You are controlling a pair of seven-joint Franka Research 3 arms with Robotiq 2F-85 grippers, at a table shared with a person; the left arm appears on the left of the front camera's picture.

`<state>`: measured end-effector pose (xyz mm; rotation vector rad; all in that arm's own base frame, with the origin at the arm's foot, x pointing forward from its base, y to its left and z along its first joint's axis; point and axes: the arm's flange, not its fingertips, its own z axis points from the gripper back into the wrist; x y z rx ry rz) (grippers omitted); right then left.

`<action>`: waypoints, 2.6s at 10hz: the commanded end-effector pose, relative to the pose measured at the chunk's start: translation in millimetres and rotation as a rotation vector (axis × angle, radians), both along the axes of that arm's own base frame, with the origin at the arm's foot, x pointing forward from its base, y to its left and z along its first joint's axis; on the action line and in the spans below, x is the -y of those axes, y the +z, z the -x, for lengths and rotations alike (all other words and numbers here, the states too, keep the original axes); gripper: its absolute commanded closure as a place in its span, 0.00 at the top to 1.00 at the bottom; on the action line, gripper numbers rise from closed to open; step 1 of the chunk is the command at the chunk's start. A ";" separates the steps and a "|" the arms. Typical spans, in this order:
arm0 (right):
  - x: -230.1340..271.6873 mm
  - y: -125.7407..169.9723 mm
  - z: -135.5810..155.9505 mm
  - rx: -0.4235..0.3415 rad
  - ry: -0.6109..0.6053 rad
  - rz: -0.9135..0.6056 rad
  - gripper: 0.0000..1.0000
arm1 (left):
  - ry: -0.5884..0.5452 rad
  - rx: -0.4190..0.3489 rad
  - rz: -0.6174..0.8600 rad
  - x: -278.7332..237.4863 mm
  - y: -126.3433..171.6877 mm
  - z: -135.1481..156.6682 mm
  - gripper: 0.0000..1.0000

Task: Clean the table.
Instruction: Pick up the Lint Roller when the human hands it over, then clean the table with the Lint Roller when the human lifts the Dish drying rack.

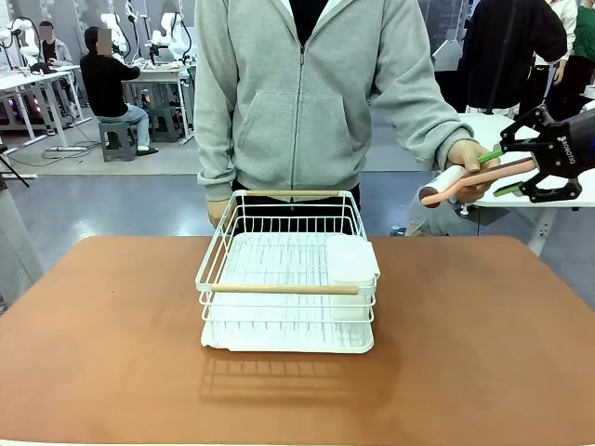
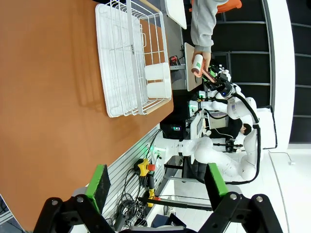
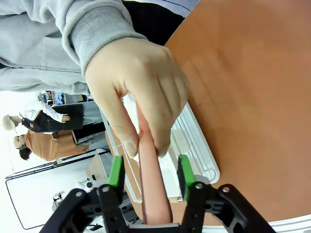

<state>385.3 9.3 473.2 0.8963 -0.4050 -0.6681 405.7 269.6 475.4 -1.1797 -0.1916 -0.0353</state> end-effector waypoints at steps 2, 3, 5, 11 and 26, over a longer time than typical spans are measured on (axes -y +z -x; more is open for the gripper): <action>-2.0 -3.9 -4.6 0.039 -0.006 -0.011 0.22 | 0.000 0.003 0.002 -0.4 0.5 3.1 1.00; -1.5 -4.4 -4.8 0.039 -0.005 -0.014 0.17 | 0.000 0.003 0.002 -0.4 0.5 3.1 1.00; 1.3 -5.5 -6.5 0.044 -0.001 -0.024 0.00 | 0.000 0.003 0.002 -0.4 0.5 3.1 1.00; 2.7 -1.2 -0.7 0.008 -0.004 -0.009 0.00 | 0.000 0.003 0.002 -0.4 0.5 3.1 1.00; 2.7 -1.2 -0.7 0.008 -0.004 -0.009 0.00 | 0.000 0.003 0.002 -0.4 0.5 3.1 1.00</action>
